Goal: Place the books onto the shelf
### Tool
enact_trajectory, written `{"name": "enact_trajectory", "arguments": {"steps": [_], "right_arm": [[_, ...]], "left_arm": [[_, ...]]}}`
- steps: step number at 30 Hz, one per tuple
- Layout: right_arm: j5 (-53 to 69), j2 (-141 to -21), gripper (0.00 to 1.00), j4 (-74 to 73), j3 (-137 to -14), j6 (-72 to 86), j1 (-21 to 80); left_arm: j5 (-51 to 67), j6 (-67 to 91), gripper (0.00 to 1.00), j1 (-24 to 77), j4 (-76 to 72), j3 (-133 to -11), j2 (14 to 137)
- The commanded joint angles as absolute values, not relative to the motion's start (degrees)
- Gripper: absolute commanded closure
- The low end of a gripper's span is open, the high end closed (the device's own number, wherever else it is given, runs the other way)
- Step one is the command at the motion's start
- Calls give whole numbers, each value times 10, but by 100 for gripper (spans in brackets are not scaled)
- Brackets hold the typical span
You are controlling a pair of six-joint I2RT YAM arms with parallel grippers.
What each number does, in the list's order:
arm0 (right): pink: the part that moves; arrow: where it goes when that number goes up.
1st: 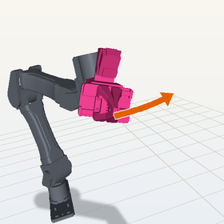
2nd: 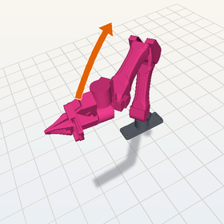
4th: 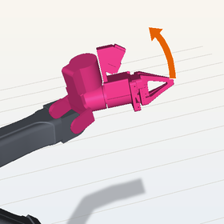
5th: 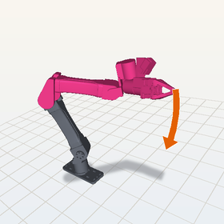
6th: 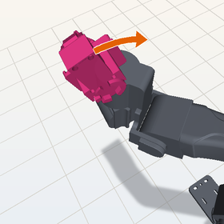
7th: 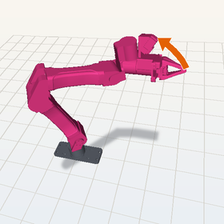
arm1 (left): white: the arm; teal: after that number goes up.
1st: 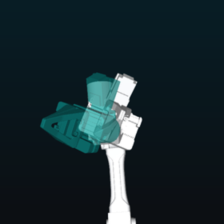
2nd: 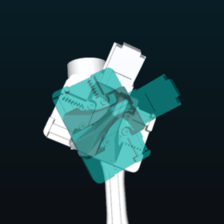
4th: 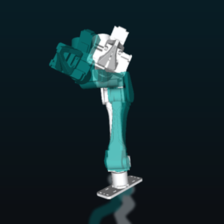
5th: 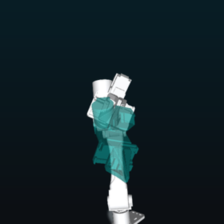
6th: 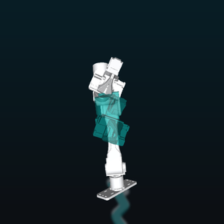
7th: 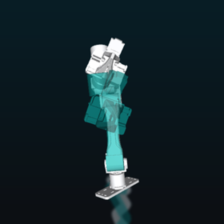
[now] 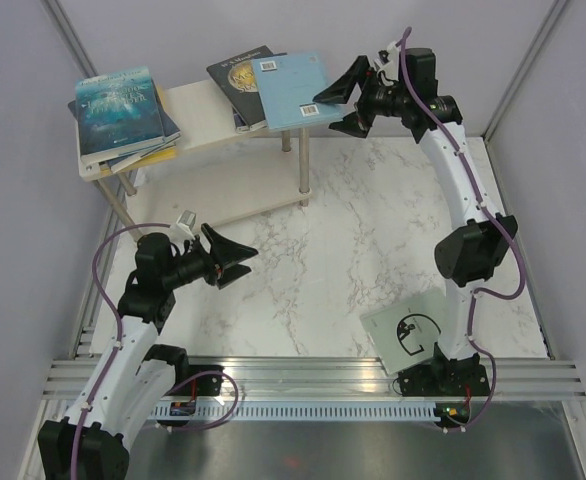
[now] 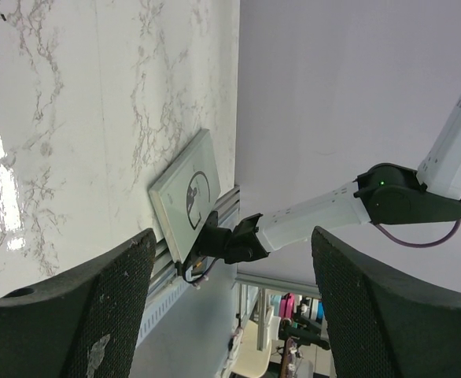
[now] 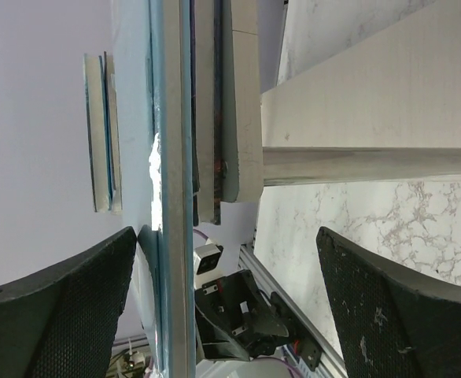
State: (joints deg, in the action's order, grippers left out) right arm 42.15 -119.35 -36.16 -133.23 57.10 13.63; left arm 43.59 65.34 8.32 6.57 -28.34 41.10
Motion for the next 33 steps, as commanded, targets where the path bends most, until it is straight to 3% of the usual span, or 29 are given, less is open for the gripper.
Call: {"name": "enact_trajectory", "arguments": {"steps": [1, 8, 11, 12, 14, 15, 17, 18, 21, 33], "right_arm": [[414, -1158, 2, -383, -1325, 544, 127], [410, -1122, 2, -380, -1301, 545, 125], [412, -1109, 30, -367, -1290, 553, 124], [412, -1105, 46, -360, -1283, 556, 125], [414, -1095, 55, -346, -1269, 566, 124], [415, -1093, 65, -344, -1269, 568, 125], [417, -1092, 75, -339, -1267, 570, 125], [418, -1092, 85, -339, -1267, 572, 125], [418, -1093, 100, -333, -1269, 583, 124], [415, -1193, 100, -257, -1384, 675, 160]], "left_arm": [[446, 628, 18, 80, 65, -301, 406], [446, 627, 19, 80, 65, -301, 410], [447, 627, 19, 80, 65, -300, 411], [447, 626, 19, 80, 66, -299, 410], [447, 626, 19, 80, 66, -296, 410], [447, 626, 20, 80, 65, -294, 409], [446, 627, 20, 80, 65, -293, 409], [444, 628, 20, 80, 66, -290, 407], [441, 628, 20, 80, 65, -287, 406], [440, 628, 21, 80, 66, -287, 403]]}}
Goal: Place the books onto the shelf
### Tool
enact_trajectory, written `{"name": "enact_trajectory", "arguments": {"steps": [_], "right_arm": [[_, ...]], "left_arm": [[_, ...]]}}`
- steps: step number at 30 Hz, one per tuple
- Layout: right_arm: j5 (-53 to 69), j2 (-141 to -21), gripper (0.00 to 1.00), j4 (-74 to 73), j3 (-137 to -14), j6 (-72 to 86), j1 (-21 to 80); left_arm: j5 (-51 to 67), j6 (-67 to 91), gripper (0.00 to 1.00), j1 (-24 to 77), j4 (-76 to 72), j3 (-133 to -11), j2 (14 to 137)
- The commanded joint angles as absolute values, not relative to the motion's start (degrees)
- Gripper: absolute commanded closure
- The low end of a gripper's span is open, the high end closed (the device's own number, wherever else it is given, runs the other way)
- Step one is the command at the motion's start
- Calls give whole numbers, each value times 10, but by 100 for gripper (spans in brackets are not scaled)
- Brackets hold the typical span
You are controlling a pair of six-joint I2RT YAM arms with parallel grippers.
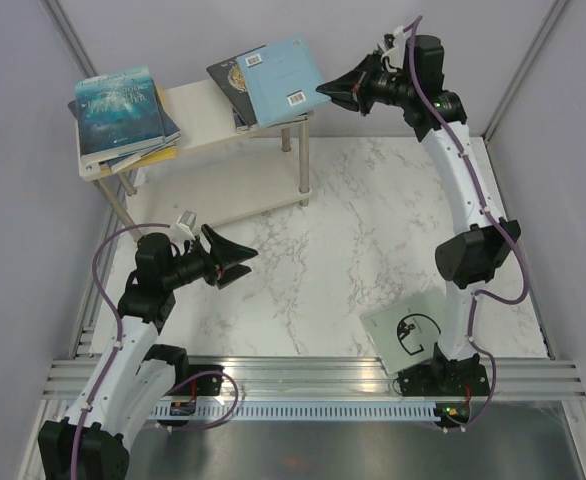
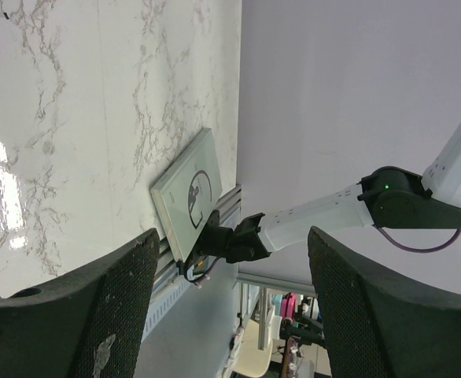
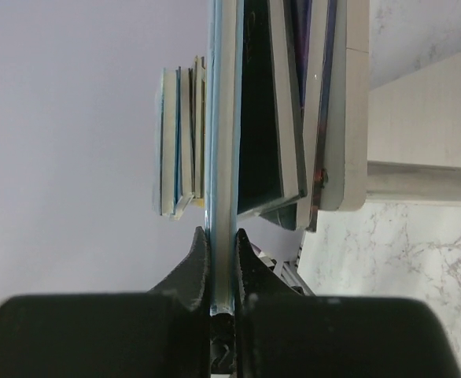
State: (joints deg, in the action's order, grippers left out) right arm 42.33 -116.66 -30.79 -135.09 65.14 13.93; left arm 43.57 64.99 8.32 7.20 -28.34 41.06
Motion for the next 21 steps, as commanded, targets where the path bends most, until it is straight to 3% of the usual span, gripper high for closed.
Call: {"name": "enact_trajectory", "arguments": {"steps": [1, 7, 10, 11, 12, 14, 17, 21], "right_arm": [[413, -1202, 100, -247, -1385, 685, 163], [386, -1207, 100, -239, -1370, 682, 181], [379, -1203, 74, -238, -1361, 679, 180], [379, -1202, 47, -238, -1359, 679, 180], [380, -1202, 29, -237, -1357, 678, 179], [381, -1196, 10, -238, -1343, 674, 178], [381, -1173, 2, -238, -1301, 662, 171], [388, -1117, 2, -238, -1231, 640, 139]], "left_arm": [[440, 629, 21, 80, 67, -287, 403], [438, 626, 22, 80, 76, -288, 394], [438, 622, 22, 80, 80, -288, 394], [437, 622, 22, 80, 80, -289, 395], [437, 621, 22, 80, 80, -289, 395], [439, 620, 22, 80, 80, -292, 400], [441, 615, 22, 80, 83, -297, 404], [441, 607, 22, 80, 87, -300, 409]]}}
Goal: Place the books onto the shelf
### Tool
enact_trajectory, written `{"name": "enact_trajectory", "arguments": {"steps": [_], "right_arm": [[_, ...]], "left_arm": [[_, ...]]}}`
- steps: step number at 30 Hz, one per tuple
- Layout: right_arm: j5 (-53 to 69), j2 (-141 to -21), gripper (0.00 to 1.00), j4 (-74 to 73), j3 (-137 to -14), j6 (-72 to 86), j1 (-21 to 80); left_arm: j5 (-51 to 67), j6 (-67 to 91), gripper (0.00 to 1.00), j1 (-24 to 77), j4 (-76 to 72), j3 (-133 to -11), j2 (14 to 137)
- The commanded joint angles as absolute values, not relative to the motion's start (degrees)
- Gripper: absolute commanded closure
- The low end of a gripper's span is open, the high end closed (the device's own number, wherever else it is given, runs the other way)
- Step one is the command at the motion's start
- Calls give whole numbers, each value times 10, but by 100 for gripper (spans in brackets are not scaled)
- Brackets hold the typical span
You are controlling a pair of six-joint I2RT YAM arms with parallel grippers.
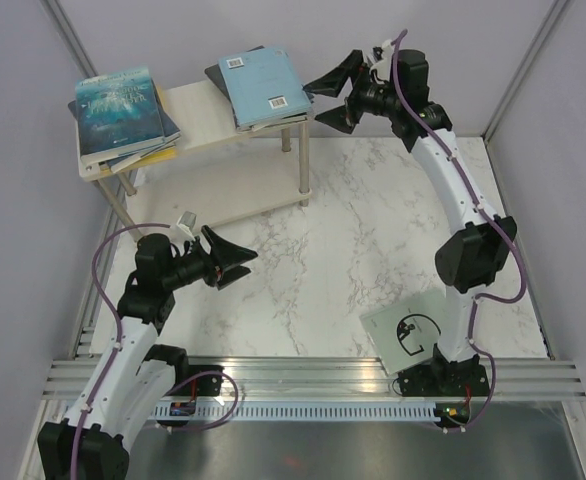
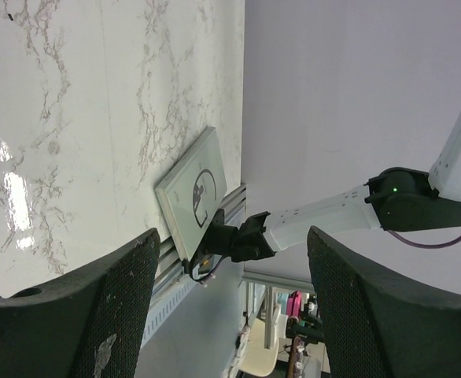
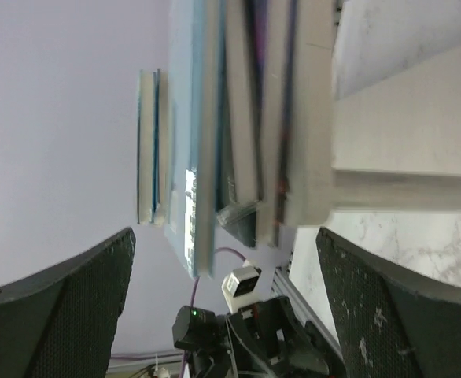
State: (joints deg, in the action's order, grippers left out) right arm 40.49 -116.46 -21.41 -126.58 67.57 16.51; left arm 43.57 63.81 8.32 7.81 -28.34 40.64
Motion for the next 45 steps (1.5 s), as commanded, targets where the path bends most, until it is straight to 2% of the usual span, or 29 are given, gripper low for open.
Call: {"name": "enact_trajectory", "arguments": {"steps": [1, 5, 11, 14, 18, 21, 22, 27, 33, 45], "right_arm": [[391, -1108, 2, -238, -1203, 630, 133], [402, -1056, 2, -243, -1128, 604, 90], [378, -942, 2, -290, -954, 513, 4], [284, -922, 2, -406, -898, 448, -35], [223, -901, 2, -428, -753, 428, -86], [203, -900, 8, -430, -688, 433, -148], [192, -903, 11, -432, -679, 430, -161], [94, -928, 13, -449, -668, 388, -202], [31, -952, 27, -454, -622, 347, -228], [85, -907, 35, -410, -459, 361, -215]], "left_arm": [[442, 606, 22, 80, 87, -300, 410], [441, 603, 22, 79, 89, -296, 412], [450, 588, 22, 81, 88, -301, 428], [451, 579, 22, 80, 88, -292, 441], [456, 564, 23, 83, 81, -284, 474], [460, 545, 25, 86, 79, -282, 493], [461, 541, 25, 86, 76, -280, 504], [467, 527, 26, 89, 62, -265, 523], [462, 525, 27, 89, 44, -244, 525], [464, 533, 28, 89, 40, -232, 512]]}}
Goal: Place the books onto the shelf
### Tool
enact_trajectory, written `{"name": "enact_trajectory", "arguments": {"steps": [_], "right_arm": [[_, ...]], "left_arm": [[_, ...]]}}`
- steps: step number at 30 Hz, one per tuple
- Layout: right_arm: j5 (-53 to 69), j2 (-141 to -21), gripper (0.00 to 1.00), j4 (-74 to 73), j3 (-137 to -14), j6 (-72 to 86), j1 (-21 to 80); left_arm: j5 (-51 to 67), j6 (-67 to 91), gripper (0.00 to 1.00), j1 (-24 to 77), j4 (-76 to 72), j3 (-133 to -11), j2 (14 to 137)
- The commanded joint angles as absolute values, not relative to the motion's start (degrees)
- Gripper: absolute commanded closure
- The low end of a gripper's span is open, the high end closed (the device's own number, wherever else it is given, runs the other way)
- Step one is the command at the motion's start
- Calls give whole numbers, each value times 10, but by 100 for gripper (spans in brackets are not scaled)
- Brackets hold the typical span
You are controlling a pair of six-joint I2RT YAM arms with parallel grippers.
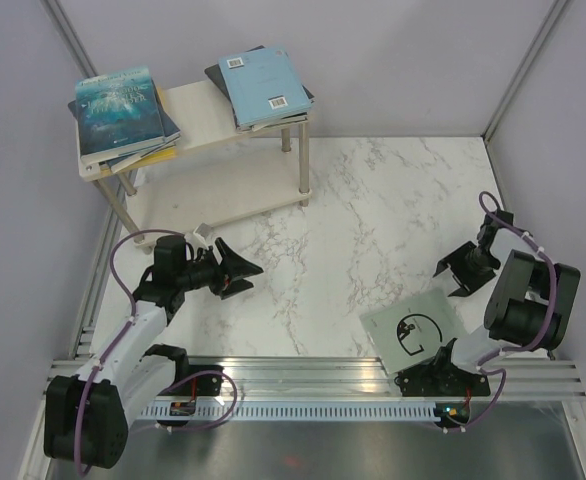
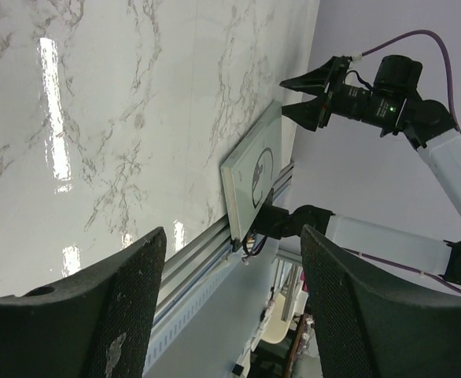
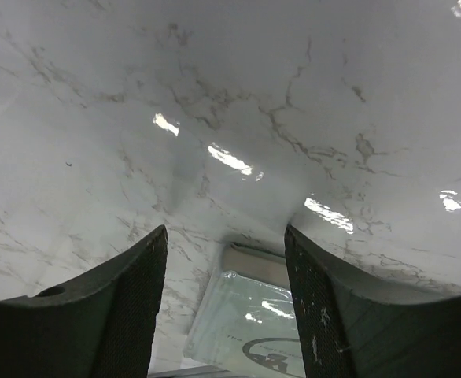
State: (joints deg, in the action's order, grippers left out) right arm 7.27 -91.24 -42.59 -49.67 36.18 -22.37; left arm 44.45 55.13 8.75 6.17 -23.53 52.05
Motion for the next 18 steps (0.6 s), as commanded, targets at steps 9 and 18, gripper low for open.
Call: {"name": "enact_trajectory", "arguments": {"steps": [9, 18], "right_arm": [[211, -843, 37, -285, -383, 604, 106], [241, -922, 37, -256, -606, 546, 229]], "left_arm": [[462, 532, 28, 89, 40, -237, 524], [464, 491, 29, 90, 89, -254, 542]]}}
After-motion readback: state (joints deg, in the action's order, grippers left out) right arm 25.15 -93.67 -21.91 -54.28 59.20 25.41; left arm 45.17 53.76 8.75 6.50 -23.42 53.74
